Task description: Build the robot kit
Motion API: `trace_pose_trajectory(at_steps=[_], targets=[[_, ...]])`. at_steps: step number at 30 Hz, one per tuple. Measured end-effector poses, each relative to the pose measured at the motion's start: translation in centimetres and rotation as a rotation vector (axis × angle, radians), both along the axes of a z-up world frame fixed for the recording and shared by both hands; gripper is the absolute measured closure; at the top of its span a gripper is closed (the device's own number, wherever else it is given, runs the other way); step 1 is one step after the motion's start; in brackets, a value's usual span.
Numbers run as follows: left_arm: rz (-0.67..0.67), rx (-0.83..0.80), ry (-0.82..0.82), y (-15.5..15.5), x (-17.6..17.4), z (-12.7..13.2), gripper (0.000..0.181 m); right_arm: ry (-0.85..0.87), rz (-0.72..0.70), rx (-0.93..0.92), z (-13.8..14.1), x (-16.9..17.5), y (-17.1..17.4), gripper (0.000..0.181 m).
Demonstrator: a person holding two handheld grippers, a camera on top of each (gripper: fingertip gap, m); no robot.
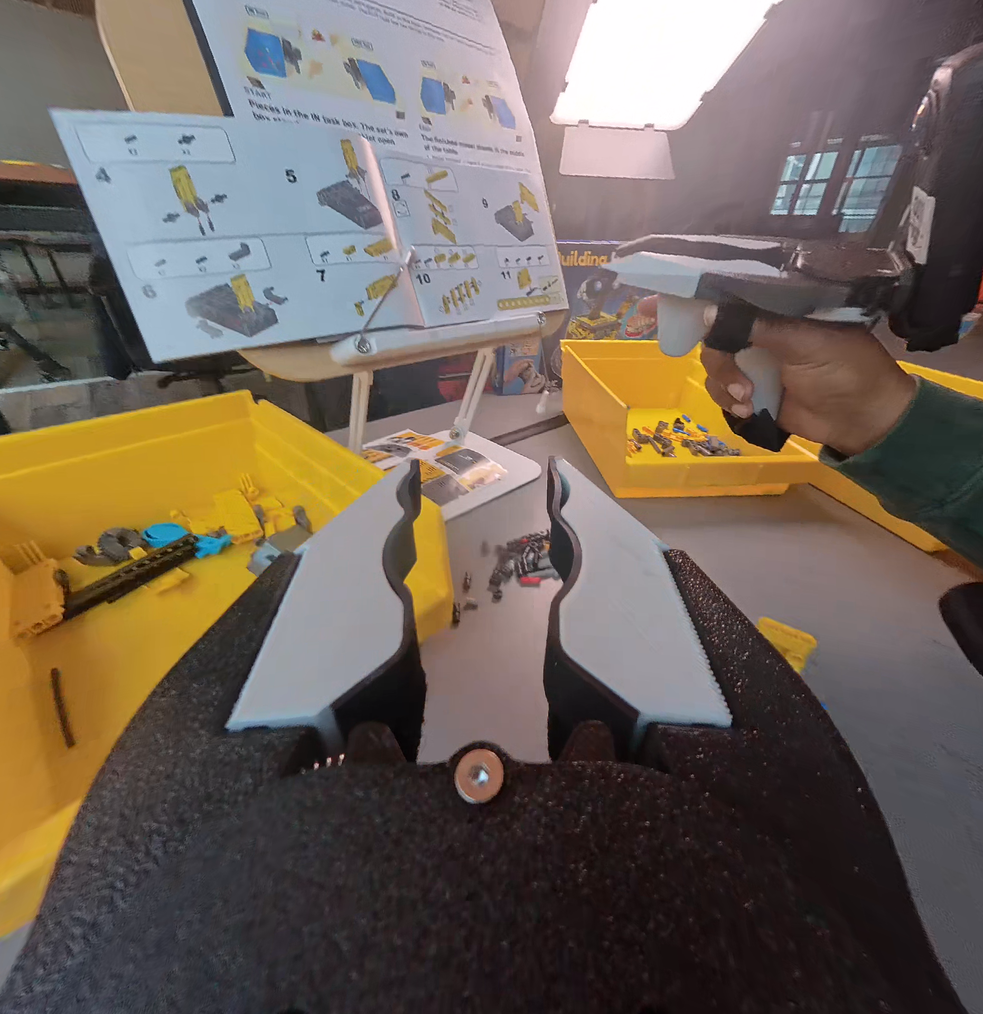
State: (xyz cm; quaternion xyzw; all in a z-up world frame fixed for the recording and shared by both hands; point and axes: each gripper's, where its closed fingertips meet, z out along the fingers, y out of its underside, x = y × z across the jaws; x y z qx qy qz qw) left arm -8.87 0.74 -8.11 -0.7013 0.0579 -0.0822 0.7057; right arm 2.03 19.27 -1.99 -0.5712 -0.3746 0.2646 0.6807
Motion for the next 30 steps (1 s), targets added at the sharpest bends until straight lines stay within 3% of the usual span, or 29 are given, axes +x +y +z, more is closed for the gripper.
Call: trace_pose_trajectory(at_steps=[3, 6, 14, 19, 30], targets=[[-0.148, -0.047, 0.001, -0.9, 2.0, -2.4, 0.137, 0.036, -0.015, -0.007, -0.2, 0.4, 0.0, 0.140], [-0.238, -0.072, -0.015, -1.2, 2.8, -3.0, 0.135, 0.026, -0.034, -0.012, -0.7, 0.1, 0.8, 0.143], [-0.105, -0.038, 0.031, -0.9, 0.8, -3.0, 0.138, 0.020, -0.176, 0.018, 2.8, -0.9, 10.3, 0.157], [-0.009, -0.074, 0.081, -0.4, -0.5, -4.0, 0.143, -0.028, -0.200, -0.004, 3.4, -1.7, 14.9, 0.170], [0.007, -0.099, 0.134, -0.2, -0.3, -4.9, 0.148, -0.027, -0.213, -0.009, 3.7, -1.5, 17.0, 0.179]])
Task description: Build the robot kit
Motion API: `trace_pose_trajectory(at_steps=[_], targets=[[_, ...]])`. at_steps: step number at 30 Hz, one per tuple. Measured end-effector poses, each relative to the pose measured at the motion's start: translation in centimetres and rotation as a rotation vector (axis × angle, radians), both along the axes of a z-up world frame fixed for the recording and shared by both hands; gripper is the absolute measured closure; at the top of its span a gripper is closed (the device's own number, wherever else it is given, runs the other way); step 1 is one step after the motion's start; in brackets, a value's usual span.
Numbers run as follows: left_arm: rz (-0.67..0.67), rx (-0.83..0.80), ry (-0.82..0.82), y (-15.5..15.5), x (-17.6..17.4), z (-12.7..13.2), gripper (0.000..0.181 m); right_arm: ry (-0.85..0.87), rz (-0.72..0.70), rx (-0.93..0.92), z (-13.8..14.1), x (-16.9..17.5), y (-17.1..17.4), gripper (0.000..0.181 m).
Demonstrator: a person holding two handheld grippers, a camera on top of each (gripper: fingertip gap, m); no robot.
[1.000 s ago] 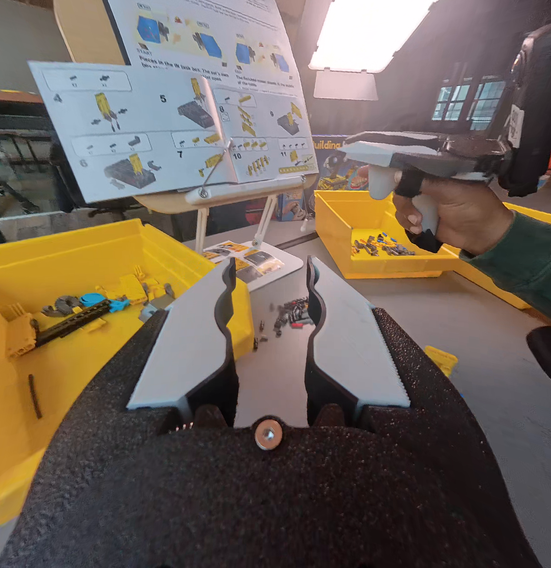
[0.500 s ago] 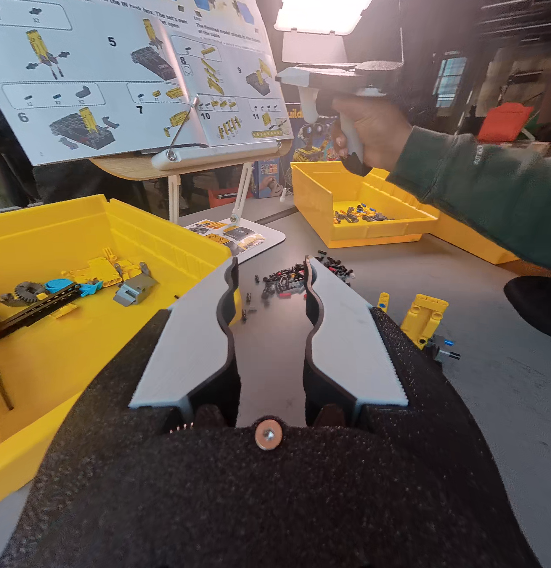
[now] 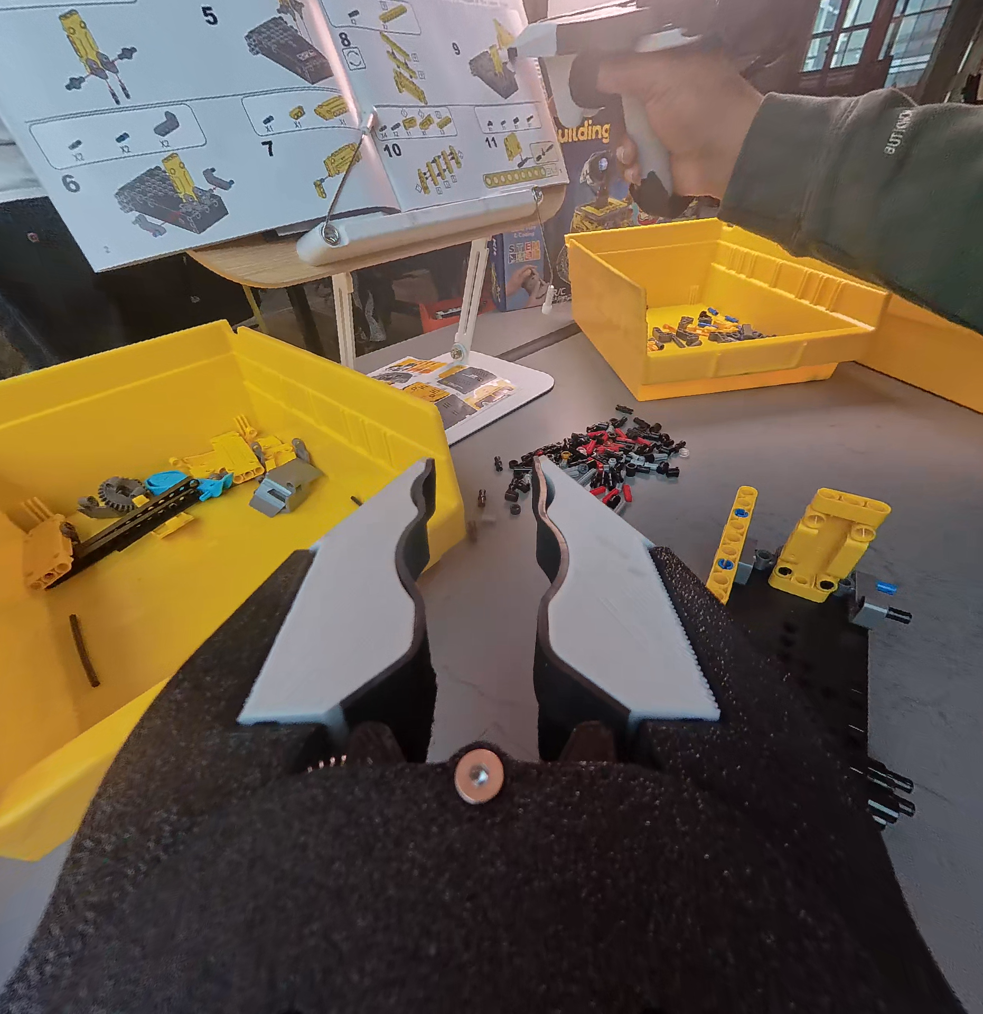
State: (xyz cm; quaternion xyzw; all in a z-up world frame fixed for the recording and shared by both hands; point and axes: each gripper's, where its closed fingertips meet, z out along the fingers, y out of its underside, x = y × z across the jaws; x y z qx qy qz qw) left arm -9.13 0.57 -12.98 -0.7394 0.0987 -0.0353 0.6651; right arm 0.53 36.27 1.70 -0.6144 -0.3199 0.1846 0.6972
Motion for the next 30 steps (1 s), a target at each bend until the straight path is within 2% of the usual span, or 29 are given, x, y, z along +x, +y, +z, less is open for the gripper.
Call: trace_pose_trajectory(at_steps=[15, 23, 30], targets=[[0.025, 0.040, -0.040, -0.4, -0.6, 1.2, 0.152, -0.051, 0.031, -0.004, -0.2, 0.0, 0.1, 0.178], [0.045, 0.071, -0.063, -0.6, -1.0, 1.9, 0.154, -0.120, 0.019, -0.002, -2.4, 0.4, -1.3, 0.177], [0.049, 0.069, -0.067, -0.6, -1.1, 1.9, 0.154, -0.108, 0.033, -0.012, -2.6, 0.3, -1.5, 0.177]])
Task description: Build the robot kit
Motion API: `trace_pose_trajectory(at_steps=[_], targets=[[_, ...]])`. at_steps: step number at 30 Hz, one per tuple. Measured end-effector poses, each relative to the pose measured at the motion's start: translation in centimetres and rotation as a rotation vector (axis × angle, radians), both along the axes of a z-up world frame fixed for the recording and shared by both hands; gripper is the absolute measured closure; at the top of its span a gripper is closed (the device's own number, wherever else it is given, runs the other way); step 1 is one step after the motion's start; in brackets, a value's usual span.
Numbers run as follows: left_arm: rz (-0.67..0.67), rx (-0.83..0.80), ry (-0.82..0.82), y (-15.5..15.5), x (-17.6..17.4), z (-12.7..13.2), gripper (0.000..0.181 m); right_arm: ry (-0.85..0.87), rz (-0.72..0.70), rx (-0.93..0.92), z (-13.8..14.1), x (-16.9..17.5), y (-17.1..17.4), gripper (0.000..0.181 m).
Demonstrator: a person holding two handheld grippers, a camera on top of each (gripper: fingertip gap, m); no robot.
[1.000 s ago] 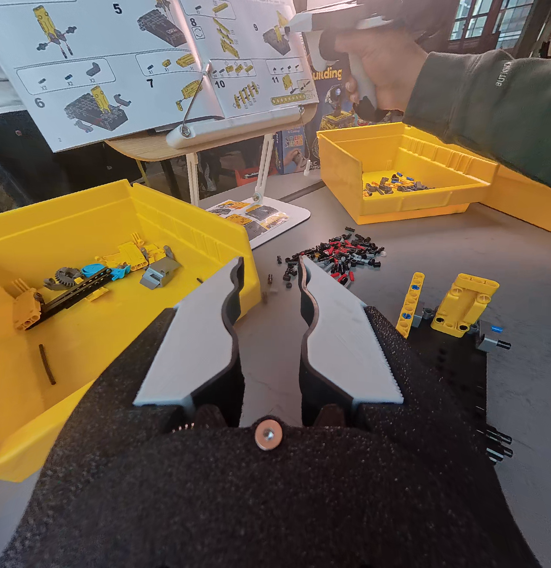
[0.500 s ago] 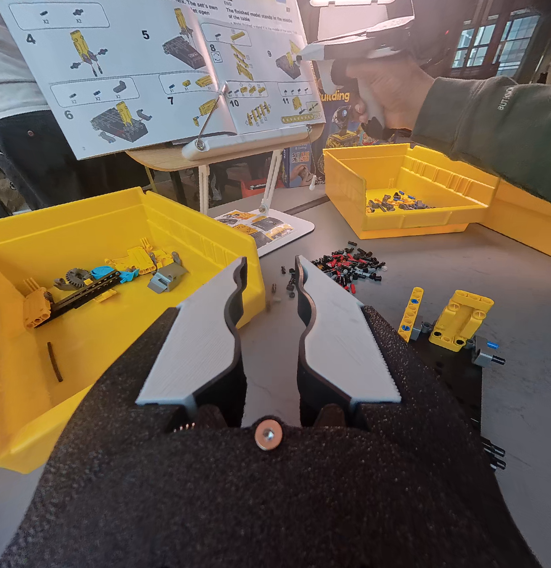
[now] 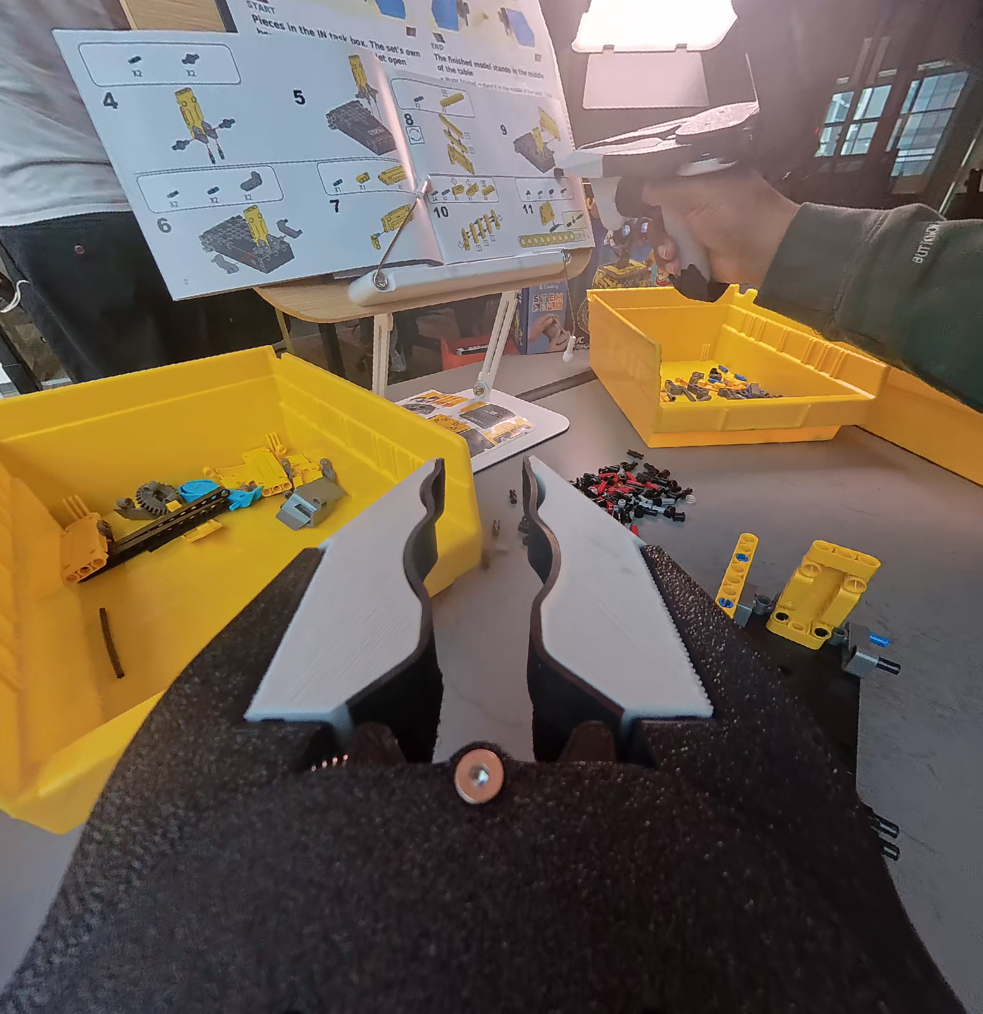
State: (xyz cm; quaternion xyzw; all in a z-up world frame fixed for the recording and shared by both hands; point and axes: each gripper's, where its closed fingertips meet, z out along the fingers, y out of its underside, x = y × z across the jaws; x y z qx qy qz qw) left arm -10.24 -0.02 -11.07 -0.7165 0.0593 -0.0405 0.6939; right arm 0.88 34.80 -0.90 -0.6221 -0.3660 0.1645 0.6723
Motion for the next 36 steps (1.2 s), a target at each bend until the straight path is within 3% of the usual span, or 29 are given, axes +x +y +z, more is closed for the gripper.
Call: trace_pose_trajectory(at_steps=[14, 18, 23, 28, 36], targets=[[-0.014, -0.017, -0.001, 0.2, 0.4, -0.5, 0.155, -0.007, 0.006, 0.003, 0.0, -0.2, -0.2, 0.176], [-0.024, -0.037, -0.005, 0.4, 0.6, -1.0, 0.155, 0.020, 0.154, 0.035, 0.9, -3.4, -4.6, 0.174], [-0.036, -0.057, -0.007, 0.6, 1.0, -1.6, 0.155, -0.075, 0.283, 0.059, -1.2, -9.8, -10.3, 0.171], [-0.034, -0.067, 0.003, 0.6, 0.9, -1.9, 0.155, -0.064, 0.211, -0.005, -2.8, -12.7, -10.9, 0.173], [-0.053, -0.073, 0.004, 0.6, 1.4, -2.0, 0.155, -0.038, 0.168, -0.038, -2.6, -11.5, -9.9, 0.175]])
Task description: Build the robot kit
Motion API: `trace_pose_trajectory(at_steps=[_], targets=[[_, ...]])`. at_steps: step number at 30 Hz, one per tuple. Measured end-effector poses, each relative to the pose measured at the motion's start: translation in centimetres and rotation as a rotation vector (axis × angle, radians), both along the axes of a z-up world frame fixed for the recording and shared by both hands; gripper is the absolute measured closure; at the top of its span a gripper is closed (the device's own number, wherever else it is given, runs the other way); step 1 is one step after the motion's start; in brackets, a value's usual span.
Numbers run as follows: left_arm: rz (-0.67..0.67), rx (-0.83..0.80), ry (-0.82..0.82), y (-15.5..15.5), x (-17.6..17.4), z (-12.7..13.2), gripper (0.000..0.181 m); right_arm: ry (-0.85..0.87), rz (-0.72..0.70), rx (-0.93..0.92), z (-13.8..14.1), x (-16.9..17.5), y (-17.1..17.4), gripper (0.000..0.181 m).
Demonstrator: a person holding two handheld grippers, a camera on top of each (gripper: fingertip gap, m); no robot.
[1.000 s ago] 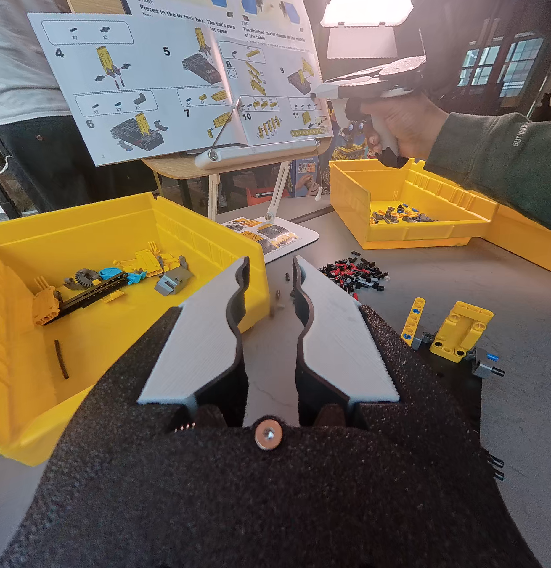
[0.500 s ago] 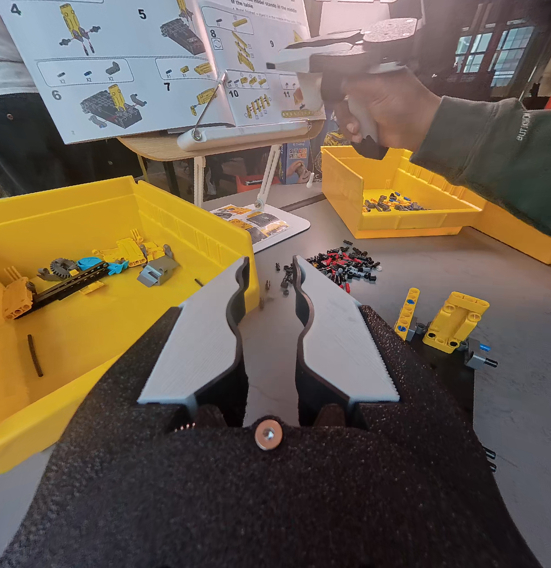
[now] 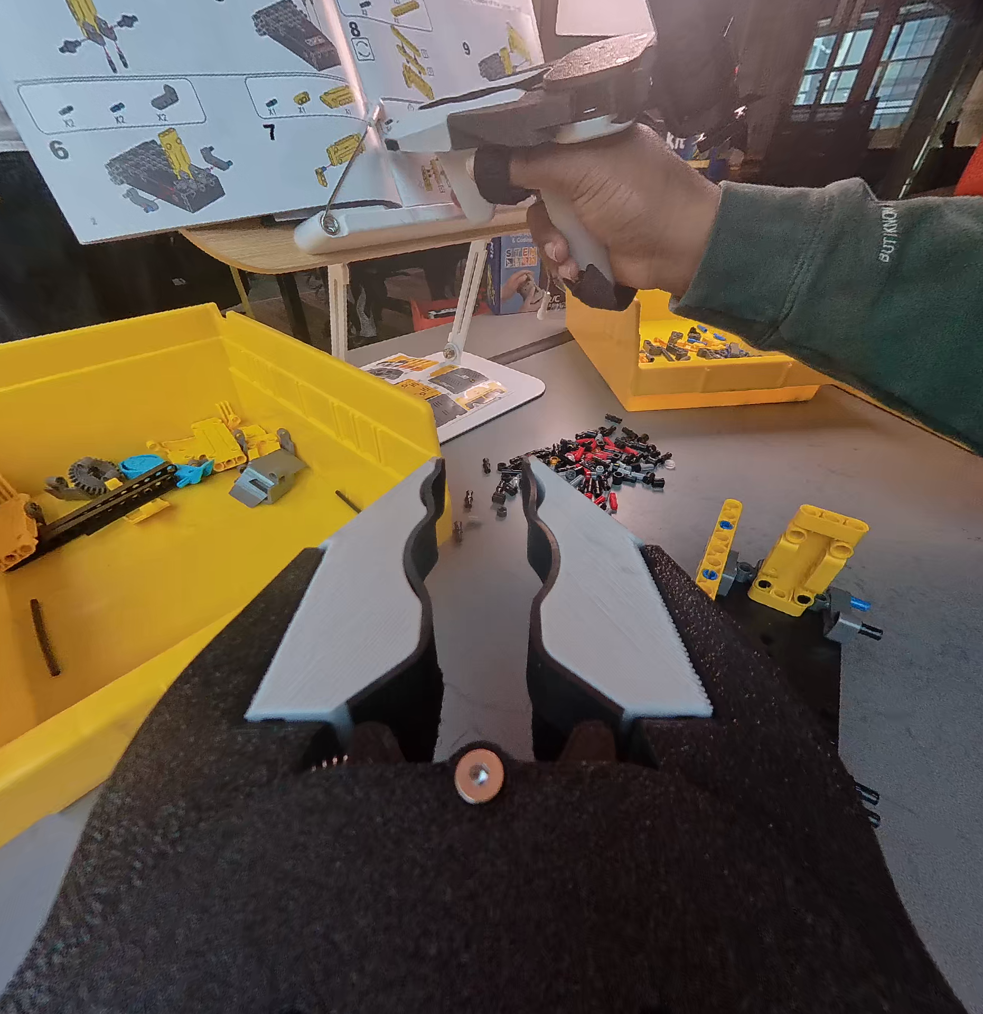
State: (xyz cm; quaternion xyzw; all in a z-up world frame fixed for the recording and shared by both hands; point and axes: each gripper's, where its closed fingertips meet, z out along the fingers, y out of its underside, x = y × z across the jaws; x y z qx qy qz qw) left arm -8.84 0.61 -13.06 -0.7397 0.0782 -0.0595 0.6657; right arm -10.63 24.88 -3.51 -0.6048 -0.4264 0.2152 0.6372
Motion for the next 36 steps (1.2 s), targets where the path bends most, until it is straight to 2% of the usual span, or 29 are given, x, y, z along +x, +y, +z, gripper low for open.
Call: trace_pose_trajectory(at_steps=[10, 17, 27, 32, 34, 36], targets=[[0.001, -0.008, 0.012, 0.1, 0.1, -0.3, 0.155, -0.009, -0.030, -0.008, 0.0, 1.1, 1.2, 0.178], [-0.007, -0.012, 0.014, 0.2, 0.3, -0.4, 0.155, 0.025, -0.078, -0.049, -0.4, 3.7, 2.9, 0.179], [-0.019, -0.024, 0.016, 0.2, 0.4, -0.6, 0.153, 0.023, -0.066, -0.040, -0.2, 3.7, 2.6, 0.176], [-0.132, -0.053, -0.002, -0.3, 1.7, -0.4, 0.134, 0.093, 0.160, -0.014, 1.1, 5.2, -3.0, 0.164], [-0.261, -0.136, -0.042, -1.2, 3.2, -0.8, 0.126, 0.077, 0.250, -0.059, 0.4, 6.9, -5.9, 0.158], [-0.446, -0.289, -0.111, -2.8, 5.7, -2.1, 0.115, 0.050, 0.310, -0.106, -0.7, 8.9, -8.5, 0.151]])
